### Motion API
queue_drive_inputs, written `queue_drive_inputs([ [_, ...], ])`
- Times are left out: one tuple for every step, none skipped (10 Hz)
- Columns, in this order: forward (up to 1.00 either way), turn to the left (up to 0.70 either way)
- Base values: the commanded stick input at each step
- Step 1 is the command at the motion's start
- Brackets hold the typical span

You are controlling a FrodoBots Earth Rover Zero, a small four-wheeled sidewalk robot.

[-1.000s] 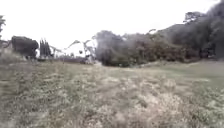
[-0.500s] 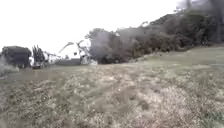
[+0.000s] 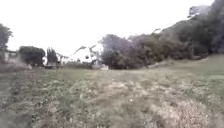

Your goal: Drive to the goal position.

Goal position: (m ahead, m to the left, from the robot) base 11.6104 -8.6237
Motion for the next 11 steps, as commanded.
queue_drive_inputs([
  [0.5, 0.04],
  [0.5, 0.04],
  [0.5, 0.04],
  [0.5, 0.04],
  [0.5, 0.16],
  [0.5, 0.2],
  [0.5, 0.25],
  [0.5, 0.06],
  [0.5, 0.06],
  [0.5, 0.04],
  [0.5, 0.04],
])
